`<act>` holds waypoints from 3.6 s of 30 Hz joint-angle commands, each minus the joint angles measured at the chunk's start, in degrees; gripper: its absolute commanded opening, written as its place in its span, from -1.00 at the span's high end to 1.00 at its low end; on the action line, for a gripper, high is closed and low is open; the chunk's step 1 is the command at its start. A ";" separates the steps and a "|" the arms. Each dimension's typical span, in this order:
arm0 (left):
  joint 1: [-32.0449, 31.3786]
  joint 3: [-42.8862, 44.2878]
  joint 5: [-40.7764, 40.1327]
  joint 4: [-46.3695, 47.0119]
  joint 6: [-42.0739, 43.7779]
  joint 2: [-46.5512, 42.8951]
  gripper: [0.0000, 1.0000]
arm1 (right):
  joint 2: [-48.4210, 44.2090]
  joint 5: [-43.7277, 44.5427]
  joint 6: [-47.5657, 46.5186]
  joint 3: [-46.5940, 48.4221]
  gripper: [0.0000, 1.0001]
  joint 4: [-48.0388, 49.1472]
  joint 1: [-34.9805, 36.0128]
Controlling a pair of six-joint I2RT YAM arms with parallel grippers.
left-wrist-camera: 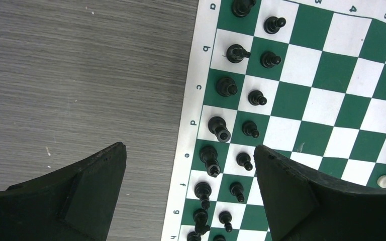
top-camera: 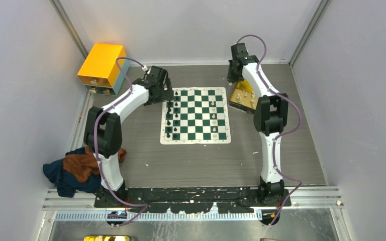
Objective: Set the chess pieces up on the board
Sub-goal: Pick up the chess piece from the storage box, then place the chess piece on the chessboard.
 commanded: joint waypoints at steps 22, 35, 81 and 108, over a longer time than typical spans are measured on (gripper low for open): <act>0.35 -1.43 0.92 3.48 0.44 -3.15 -0.96 | 6.93 -3.75 -3.75 15.35 0.86 -5.96 6.67; 0.37 -1.01 1.10 3.71 0.22 -2.36 -0.96 | 9.54 -5.21 -3.59 14.89 0.85 -7.03 9.27; 0.36 -2.35 1.10 4.42 -0.73 -2.35 -0.95 | 11.69 -7.30 -3.05 10.25 0.81 -8.03 10.62; 0.35 -4.86 1.10 5.49 -0.82 -4.74 -0.96 | 6.39 -4.00 -4.72 10.31 0.25 -5.57 10.79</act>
